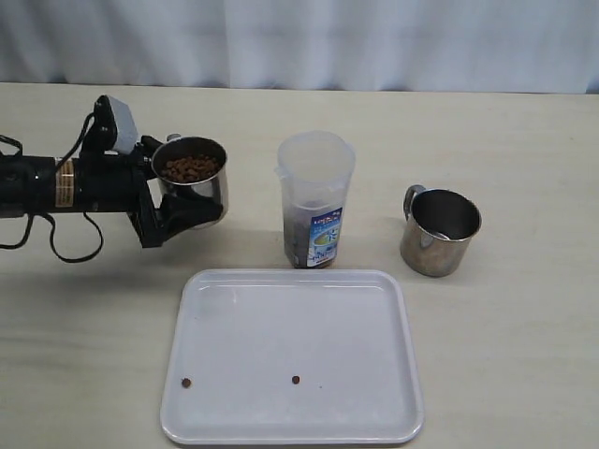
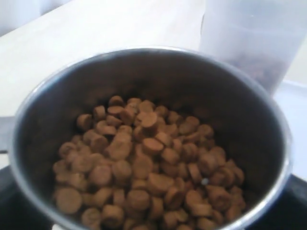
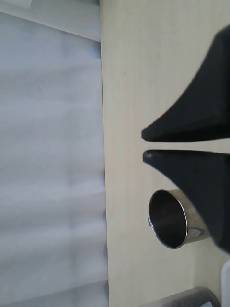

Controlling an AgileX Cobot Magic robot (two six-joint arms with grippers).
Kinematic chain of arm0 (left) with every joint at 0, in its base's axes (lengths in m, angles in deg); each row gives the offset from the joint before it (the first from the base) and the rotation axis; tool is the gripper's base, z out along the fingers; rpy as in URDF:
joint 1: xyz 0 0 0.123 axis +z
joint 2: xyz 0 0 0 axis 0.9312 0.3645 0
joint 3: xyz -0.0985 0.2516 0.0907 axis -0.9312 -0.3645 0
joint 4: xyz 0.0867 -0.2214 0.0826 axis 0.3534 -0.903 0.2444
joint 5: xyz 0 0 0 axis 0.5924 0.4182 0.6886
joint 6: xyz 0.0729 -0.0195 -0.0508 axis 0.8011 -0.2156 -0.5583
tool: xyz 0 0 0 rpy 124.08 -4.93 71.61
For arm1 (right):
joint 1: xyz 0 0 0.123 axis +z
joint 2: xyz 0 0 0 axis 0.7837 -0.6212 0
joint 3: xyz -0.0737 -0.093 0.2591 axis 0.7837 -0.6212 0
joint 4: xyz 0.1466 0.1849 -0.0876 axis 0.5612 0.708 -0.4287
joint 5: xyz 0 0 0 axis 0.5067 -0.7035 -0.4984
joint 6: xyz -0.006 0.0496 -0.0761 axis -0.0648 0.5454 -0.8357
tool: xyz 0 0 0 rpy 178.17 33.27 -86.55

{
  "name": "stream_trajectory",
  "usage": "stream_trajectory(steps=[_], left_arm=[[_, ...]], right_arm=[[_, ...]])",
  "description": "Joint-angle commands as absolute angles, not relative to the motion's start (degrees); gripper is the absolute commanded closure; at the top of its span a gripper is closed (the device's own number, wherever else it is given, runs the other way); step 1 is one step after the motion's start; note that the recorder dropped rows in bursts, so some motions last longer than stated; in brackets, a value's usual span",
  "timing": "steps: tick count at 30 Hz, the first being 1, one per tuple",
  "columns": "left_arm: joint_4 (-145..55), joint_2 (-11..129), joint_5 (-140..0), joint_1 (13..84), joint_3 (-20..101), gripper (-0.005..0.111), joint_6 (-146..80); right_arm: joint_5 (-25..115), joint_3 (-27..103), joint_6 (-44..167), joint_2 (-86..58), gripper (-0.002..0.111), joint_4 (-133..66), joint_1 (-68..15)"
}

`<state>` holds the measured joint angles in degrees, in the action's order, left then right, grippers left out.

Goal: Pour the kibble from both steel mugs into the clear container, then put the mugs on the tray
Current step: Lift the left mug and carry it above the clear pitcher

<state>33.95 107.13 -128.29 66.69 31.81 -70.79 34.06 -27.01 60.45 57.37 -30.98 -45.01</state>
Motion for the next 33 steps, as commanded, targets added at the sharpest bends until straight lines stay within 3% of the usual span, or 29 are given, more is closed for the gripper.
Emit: stream_trajectory(steps=[1,13,20,27,33], left_arm=[[34.6,100.7,-127.1,66.9,29.8,0.107,-75.6],[28.6,78.4,-113.4,65.9,17.7,0.107,-75.7],[20.9,67.7,-97.0,56.1,17.2,0.107,-74.2],[20.1,67.7,-81.2,45.1,22.3,0.107,-72.6],[20.1,68.5,-76.9,39.6,27.4,0.107,-72.6]], right_arm=[[33.9,-27.2,60.3,57.6,0.104,-31.4,-44.8],[33.9,-27.2,60.3,57.6,0.104,-31.4,-44.8],[33.9,-27.2,60.3,57.6,0.104,-31.4,-44.8],[33.9,-27.2,60.3,57.6,0.104,-31.4,-44.8],[33.9,-27.2,60.3,57.6,0.104,-31.4,-44.8]])
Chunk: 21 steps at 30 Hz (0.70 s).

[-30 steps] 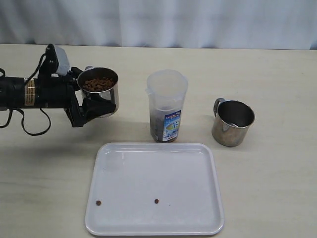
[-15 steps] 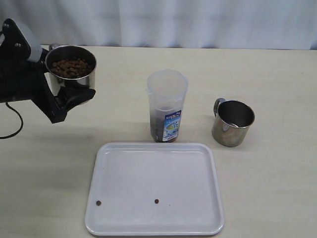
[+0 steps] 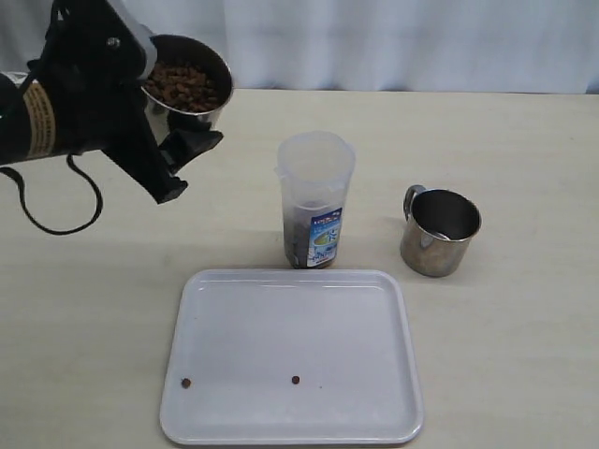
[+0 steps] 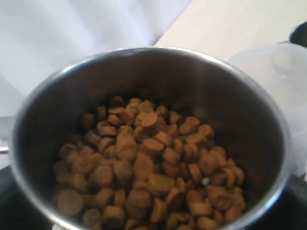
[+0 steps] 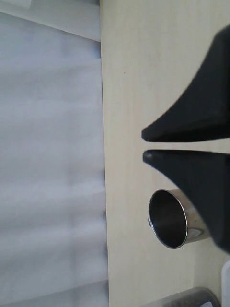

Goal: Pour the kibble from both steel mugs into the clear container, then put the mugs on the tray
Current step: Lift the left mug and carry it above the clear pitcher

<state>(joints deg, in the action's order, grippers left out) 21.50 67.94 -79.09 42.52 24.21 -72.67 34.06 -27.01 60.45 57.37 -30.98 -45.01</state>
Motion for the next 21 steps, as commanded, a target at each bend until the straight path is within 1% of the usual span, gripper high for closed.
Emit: stream_trajectory(steps=[1,4,10,14,21], left_arm=[[20.1,69.4,-75.5,38.9,28.4,0.107,-72.6],[20.5,72.8,-71.4,37.0,30.8,0.107,-72.6],[21.8,77.9,-68.8,34.3,35.9,0.107,-72.5],[25.4,80.8,-62.3,31.5,39.2,0.107,-72.5],[34.3,82.6,-59.6,27.5,39.7,0.107,-72.5]], right_arm=[[33.9,-27.2,60.3,57.6,0.104,-31.4,-44.8],[33.9,-27.2,60.3,57.6,0.104,-31.4,-44.8],[33.9,-27.2,60.3,57.6,0.104,-31.4,-44.8],[33.9,-27.2,60.3,57.6,0.104,-31.4,-44.8],[33.9,-27.2,60.3,57.6,0.104,-31.4,-44.8]])
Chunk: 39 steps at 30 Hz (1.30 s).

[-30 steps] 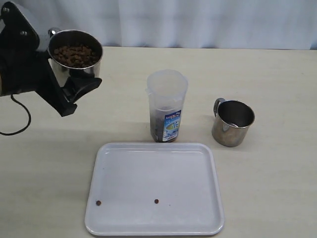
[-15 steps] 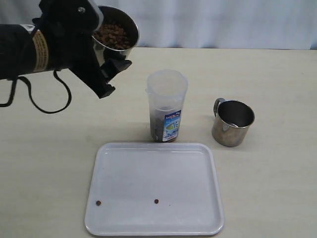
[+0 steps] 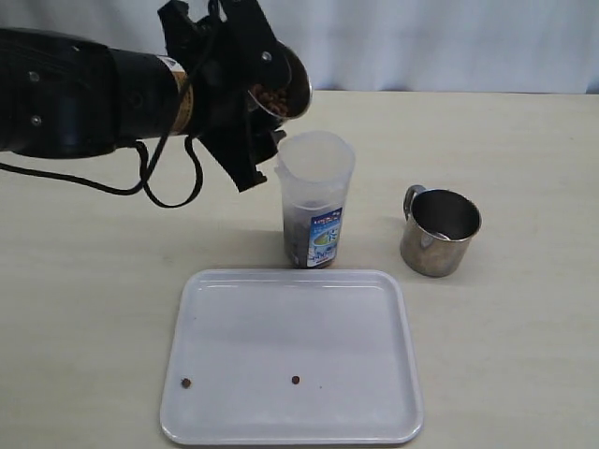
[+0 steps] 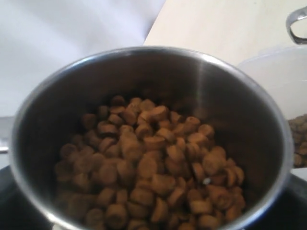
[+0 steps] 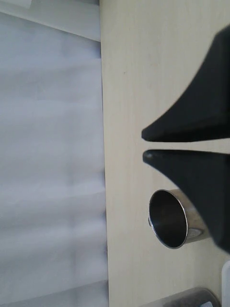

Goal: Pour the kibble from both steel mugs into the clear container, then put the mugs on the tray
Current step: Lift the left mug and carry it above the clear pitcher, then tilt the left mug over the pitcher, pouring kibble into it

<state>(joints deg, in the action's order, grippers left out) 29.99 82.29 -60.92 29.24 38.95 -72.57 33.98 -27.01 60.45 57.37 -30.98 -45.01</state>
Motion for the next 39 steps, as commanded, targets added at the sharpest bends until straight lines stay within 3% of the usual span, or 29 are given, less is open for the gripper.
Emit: stream_trajectory(steps=[1,39], left_arm=[[34.9,82.7,-59.1,27.4,39.7,0.107,-72.6],[52.4,84.9,-51.9,24.6,40.4,0.107,-73.2]], right_arm=[[33.9,-27.2,60.3,57.6,0.104,-31.4,-44.8],[33.9,-27.2,60.3,57.6,0.104,-31.4,-44.8]])
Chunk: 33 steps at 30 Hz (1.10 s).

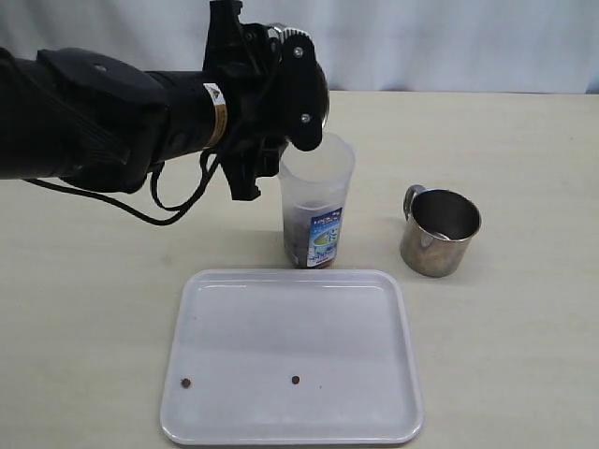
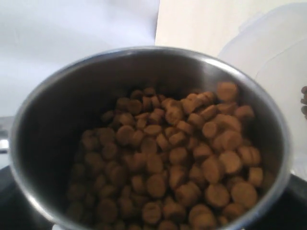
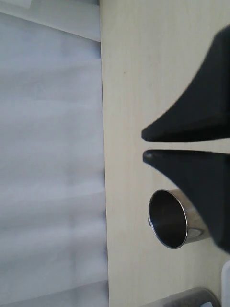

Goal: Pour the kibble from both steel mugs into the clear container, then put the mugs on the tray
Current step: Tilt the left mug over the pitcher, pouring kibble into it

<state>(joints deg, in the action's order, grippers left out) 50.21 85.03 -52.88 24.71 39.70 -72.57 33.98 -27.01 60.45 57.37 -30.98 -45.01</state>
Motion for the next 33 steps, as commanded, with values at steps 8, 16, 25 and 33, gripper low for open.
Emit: stream_trajectory(steps=[8,16,25,33], left_arm=[[54.7,85.0,-51.6,24.6,40.4,0.107,-73.1],[54.7,86.8,-49.5,24.6,40.8,0.107,-69.4],[54.7,86.8,-49.5,24.6,40.8,0.107,-65.0],[54.7,86.8,-49.6,24.6,41.1,0.107,-63.2]], right_arm=[[33.9,-27.2,60.3,57.6,0.104,-31.4,-44.8],[33.9,-27.2,60.3,57.6,0.104,-31.4,-44.8],[33.9,-27.2,60.3,57.6,0.104,-31.4,-44.8],[33.9,-27.2,60.3,57.6,0.104,-31.4,-44.8]])
